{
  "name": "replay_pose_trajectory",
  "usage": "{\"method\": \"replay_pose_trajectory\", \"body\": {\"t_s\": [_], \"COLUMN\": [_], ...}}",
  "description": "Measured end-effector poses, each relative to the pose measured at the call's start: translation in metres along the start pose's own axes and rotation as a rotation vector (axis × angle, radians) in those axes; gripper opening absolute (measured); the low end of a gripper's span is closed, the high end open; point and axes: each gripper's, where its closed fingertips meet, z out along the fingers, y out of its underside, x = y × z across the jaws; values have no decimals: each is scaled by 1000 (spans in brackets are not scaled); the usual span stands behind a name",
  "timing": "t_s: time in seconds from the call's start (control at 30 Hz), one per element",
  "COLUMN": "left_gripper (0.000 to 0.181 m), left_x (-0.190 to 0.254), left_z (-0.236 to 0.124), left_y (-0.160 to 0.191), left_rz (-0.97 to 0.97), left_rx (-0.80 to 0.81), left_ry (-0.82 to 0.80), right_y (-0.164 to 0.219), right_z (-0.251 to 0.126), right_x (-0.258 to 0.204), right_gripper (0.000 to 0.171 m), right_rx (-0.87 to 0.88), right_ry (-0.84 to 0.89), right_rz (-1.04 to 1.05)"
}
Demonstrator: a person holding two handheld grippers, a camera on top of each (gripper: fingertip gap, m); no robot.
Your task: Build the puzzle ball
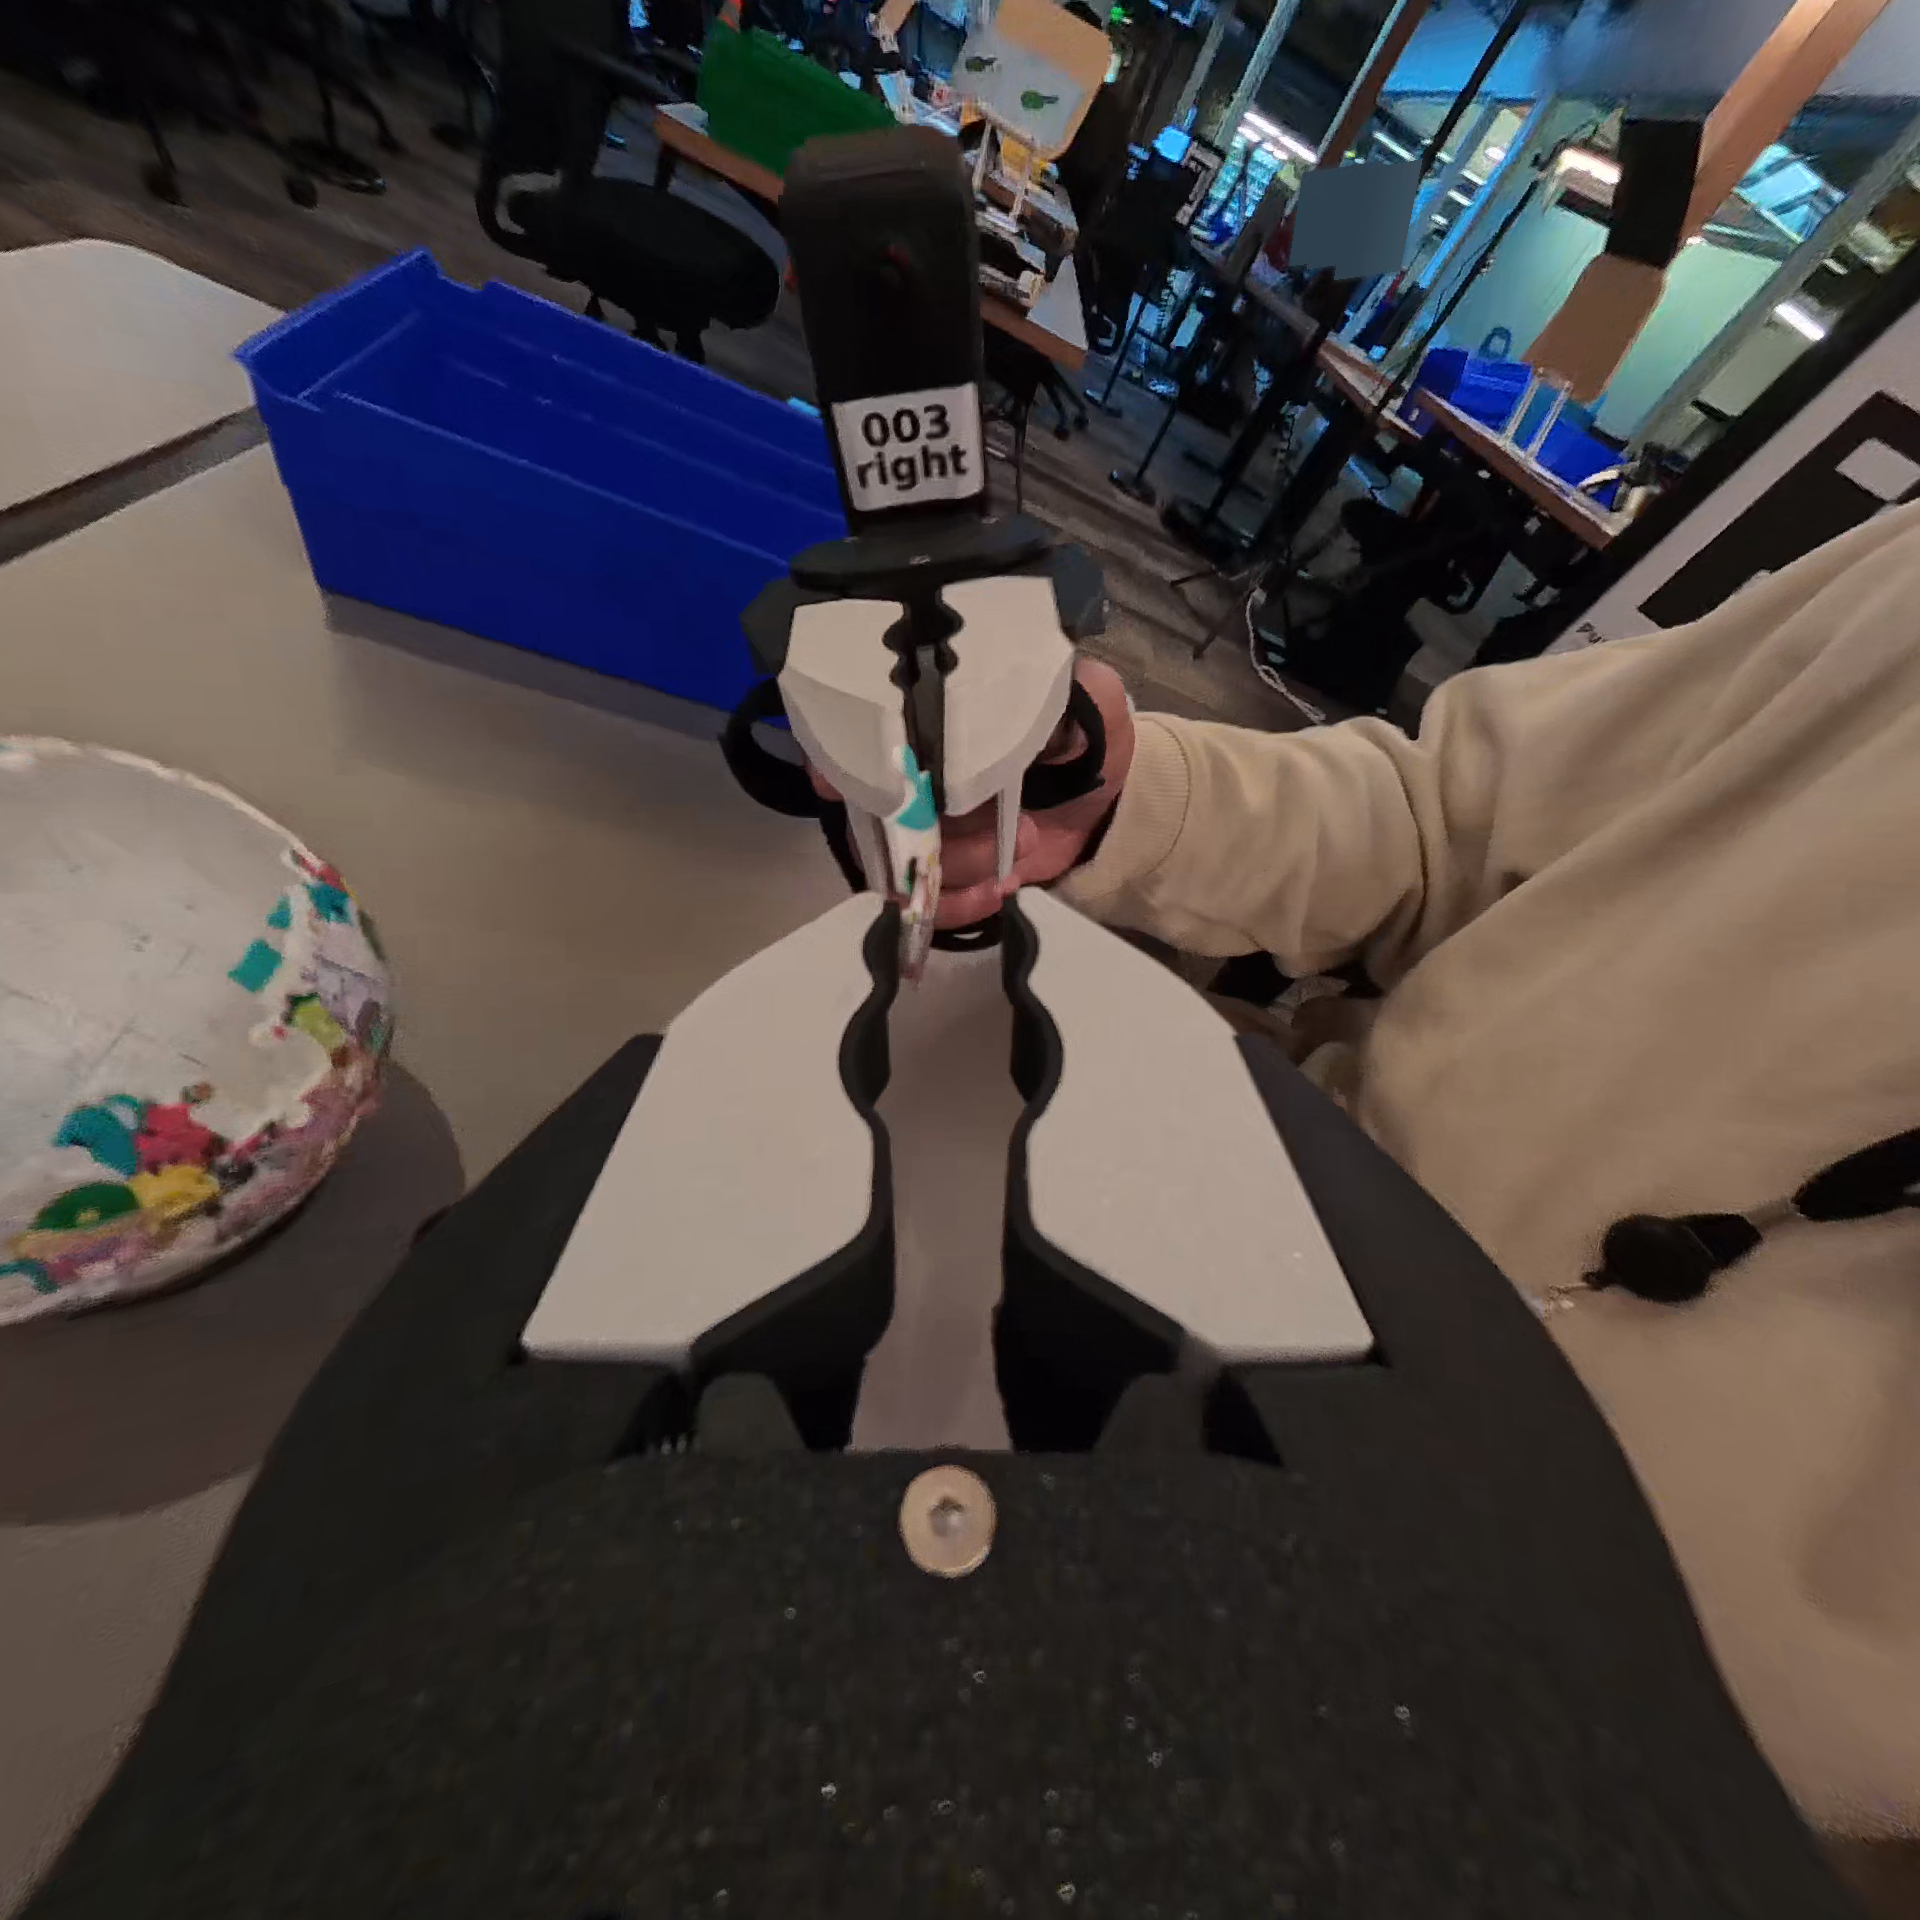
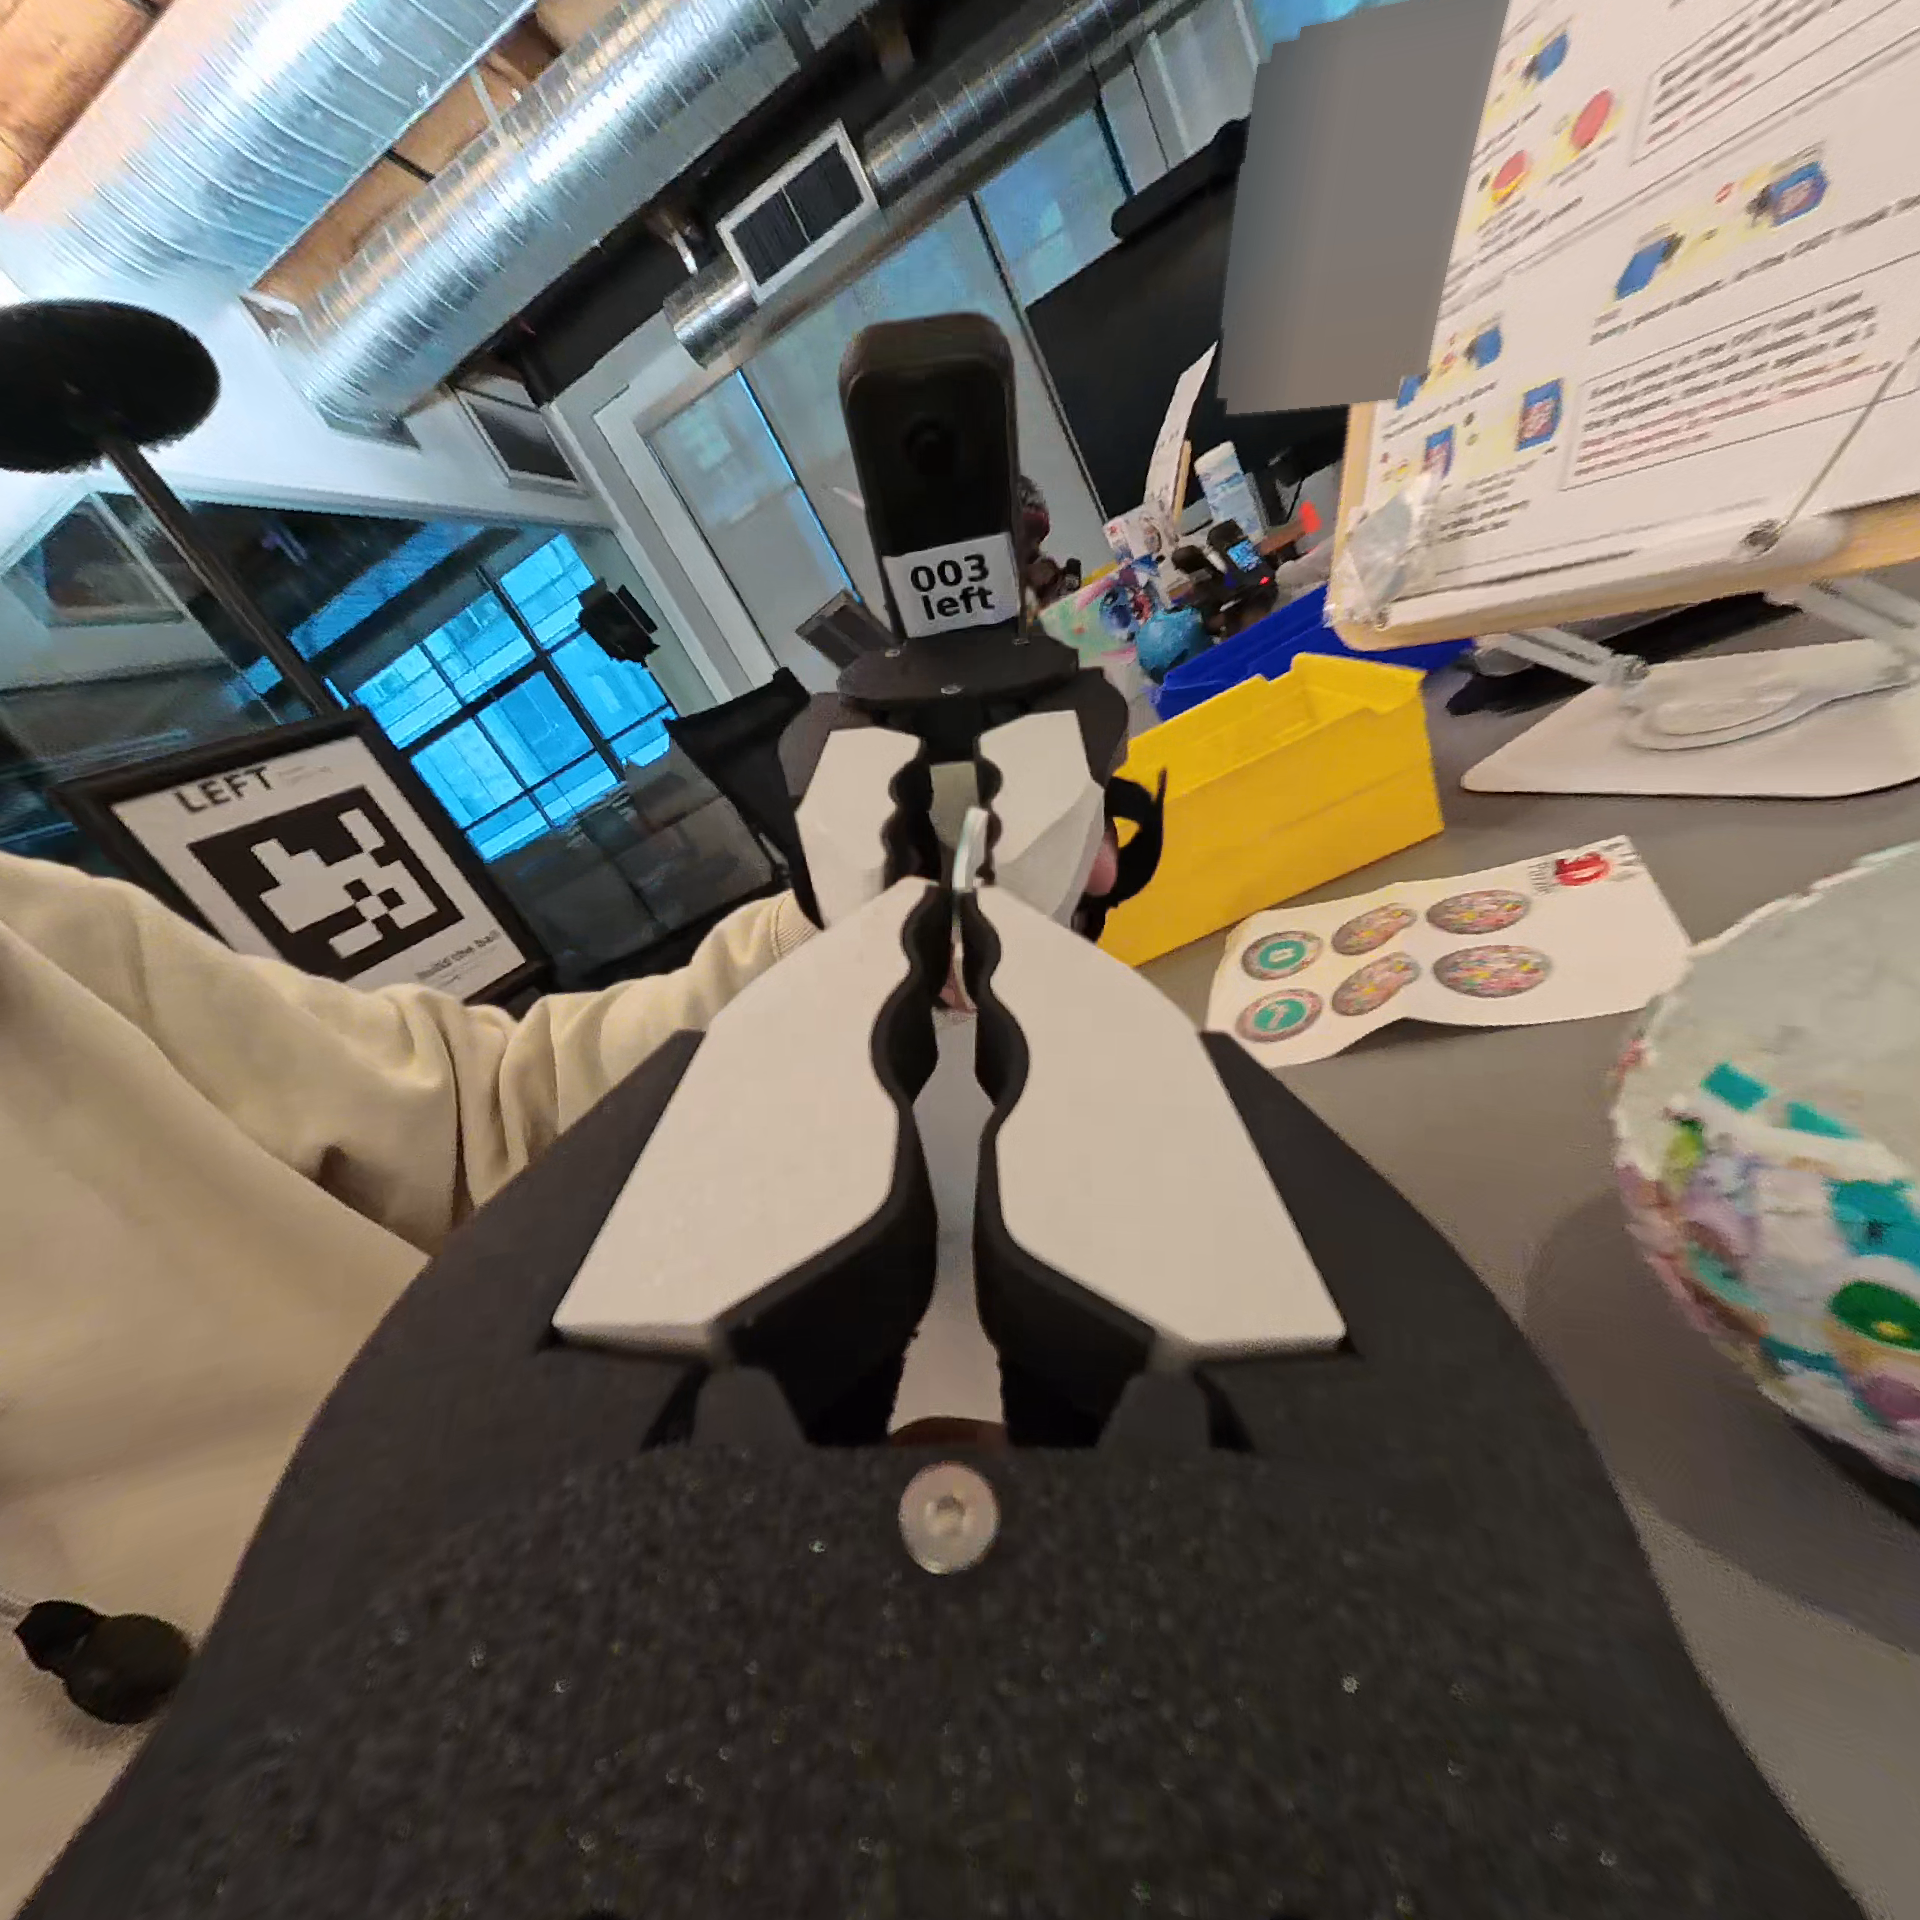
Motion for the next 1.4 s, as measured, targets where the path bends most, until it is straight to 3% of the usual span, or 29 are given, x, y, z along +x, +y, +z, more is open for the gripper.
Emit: {"method": "replay_pose_trajectory", "body": {"t_s": [0.07,0.17,0.3,0.37,0.47,0.6,0.8,1.4], "left_gripper": [4,2,2,2,2,2,2,2], "left_x": [5,17,28,31,38,47,56,46], "left_z": [1,1,2,4,5,8,12,14], "left_y": [12,28,54,64,64,60,56,61], "left_rz": [-1,-32,-1,17,51,101,130,98], "left_rx": [4,19,-23,-71,-90,-114,-126,-126], "left_ry": [-36,-33,-89,-115,-124,-124,-121,-83], "right_y": [11,28,36,44,54,55,56,61], "right_z": [5,8,7,7,6,5,3,-5], "right_x": [-9,-17,-20,-36,-38,-39,-55,-44], "right_gripper": [2,3,18,18,18,17,4,4], "right_rx": [-28,-132,-437,-643,-916,-1132,-1229,-1297], "right_ry": [-10,10,37,-60,-70,-62,-97,-77], "right_rz": [-8,-64,-234,-218,-308,-382,-374,-361]}}
